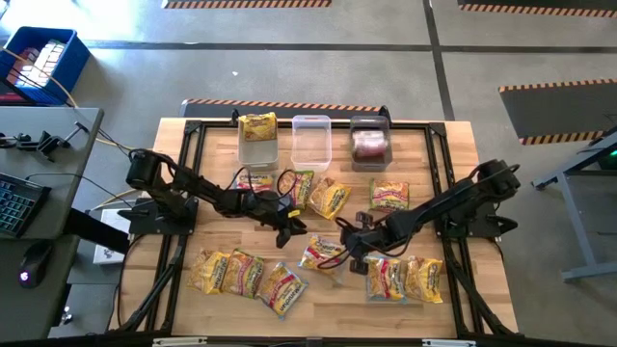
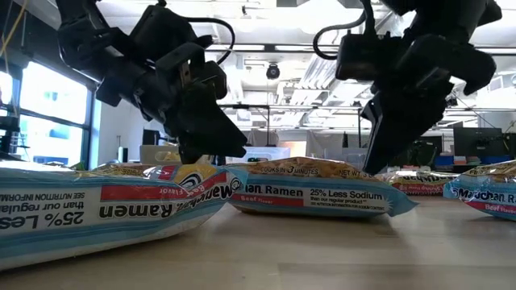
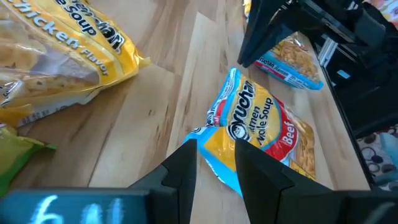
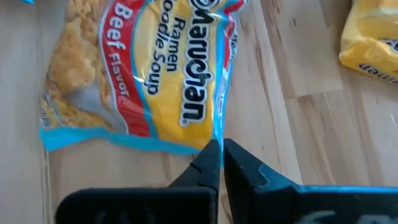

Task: Sort Maruchan noodles
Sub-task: Put the middle blue noodle pack into the transparent white bin

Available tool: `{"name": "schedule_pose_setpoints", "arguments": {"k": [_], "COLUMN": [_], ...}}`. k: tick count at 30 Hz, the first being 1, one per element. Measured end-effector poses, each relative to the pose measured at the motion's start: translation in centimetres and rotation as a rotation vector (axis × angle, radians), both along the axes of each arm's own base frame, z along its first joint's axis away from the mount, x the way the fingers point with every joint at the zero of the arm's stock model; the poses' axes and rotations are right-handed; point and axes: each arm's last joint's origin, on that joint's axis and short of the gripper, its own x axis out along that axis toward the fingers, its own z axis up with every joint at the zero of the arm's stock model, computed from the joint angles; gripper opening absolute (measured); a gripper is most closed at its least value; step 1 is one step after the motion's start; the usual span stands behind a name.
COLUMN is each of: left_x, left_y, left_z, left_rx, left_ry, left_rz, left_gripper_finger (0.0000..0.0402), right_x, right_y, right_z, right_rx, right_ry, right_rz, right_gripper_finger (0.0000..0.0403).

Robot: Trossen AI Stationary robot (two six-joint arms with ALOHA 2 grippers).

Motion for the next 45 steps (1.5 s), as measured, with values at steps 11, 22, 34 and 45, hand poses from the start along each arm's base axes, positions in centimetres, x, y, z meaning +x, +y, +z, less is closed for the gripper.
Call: {"name": "schedule_pose_setpoints", "arguments": {"k": [11,22,34,45], "left_x": [0.0,-0.1,-0.1,1.4], "left_y": [-0.1,-0.3,-0.4,-1.6], "left_z": [0.0,0.0,0.0,-0.4], "left_rx": [-0.046,-0.252,-0.375,-0.166], "left_ry": [0.011,0.071,0.111,0.157], "left_rz": [-0.005,0.004,0.064,-0.082], "left_gripper_finger": [0.0102,0.0102,0.0119,0.0187], "right_x": [0.4,0.9,1.2,1.3], "right_y": [0.2,0.5,0.6,0.6], "right_z": [-2.2,-3.6,-3.6,-3.6], "right_rx": [-0.018,-0.026,-0.037,-0.037], "right_ry": [0.062,0.078,0.042,0.035], "right_rz": [0.005,0.026,0.074,0.087], "right_gripper_finger": [0.0004,0.0004,0.0004,0.0004]}}
